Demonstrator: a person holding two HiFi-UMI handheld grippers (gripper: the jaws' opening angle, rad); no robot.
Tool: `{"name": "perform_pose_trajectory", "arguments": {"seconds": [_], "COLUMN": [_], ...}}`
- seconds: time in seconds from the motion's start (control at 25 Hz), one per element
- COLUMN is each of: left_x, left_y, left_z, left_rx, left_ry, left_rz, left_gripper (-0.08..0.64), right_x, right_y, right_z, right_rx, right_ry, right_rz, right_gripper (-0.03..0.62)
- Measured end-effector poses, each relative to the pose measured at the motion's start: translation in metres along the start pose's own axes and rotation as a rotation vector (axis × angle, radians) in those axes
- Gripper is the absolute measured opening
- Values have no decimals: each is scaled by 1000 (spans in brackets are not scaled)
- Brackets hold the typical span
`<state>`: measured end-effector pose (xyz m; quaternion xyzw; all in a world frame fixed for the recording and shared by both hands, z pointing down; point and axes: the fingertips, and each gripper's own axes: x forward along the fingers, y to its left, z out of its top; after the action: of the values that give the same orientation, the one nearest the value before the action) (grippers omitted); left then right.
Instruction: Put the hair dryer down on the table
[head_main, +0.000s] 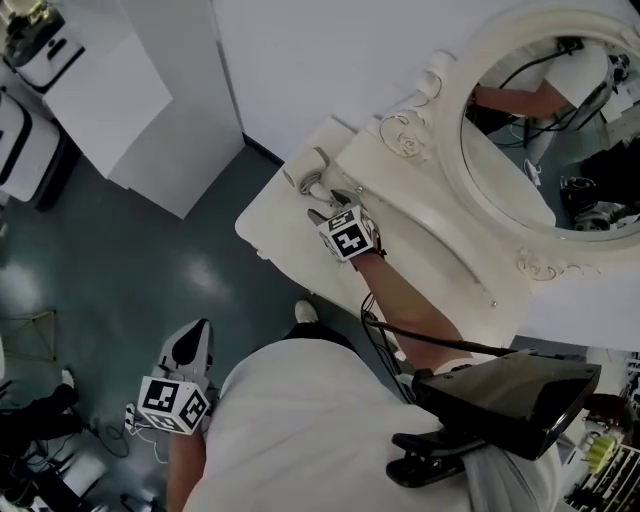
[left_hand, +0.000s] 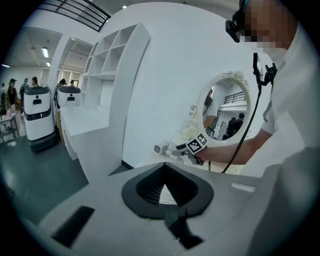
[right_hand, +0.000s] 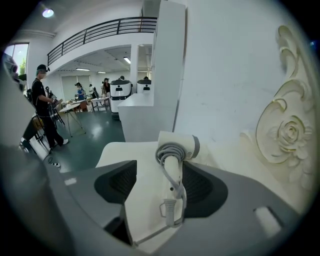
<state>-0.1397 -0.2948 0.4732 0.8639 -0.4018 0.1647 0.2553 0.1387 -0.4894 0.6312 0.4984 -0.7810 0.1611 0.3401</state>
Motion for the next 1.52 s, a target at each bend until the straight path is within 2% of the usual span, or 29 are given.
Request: {"name": "perform_pose_trajectory", "arguments": {"seconds": [0.24,0.32,0.48,0.6,0.64,1.04,1.52], "left_x": [-24,-33,-51,-66,-71,-113,-175], "left_y": [0,1,5,9,10,15,23], "left_z": [-16,-21,-32,-41,-44,-69,-122], "left_rx": [-1,-9,-16,-20,-23,-11,14], "left_ry": [-25,-29,-33,-38,-41,-56,-26], "left_rz": [-15,-19,-25,-30,-32,-66,-112], "left_gripper": [-2,-2,-2,-2,-2,-2,-2], "right_x": [-35,-44,-60,-74,-78,-127,-181], "right_y": [29,43,73,98,108,227,351], "right_z": [1,-3,-9,-14,-15,-21,-30], "right_rx": [7,12,13,11,11,3,-29], "right_ry": [-47,-45,-43,-34,-34,-22,-76], "right_rz": [-9,-2,14,24,32,203,281], "right_gripper": [262,234,150,22,0,0,0]}}
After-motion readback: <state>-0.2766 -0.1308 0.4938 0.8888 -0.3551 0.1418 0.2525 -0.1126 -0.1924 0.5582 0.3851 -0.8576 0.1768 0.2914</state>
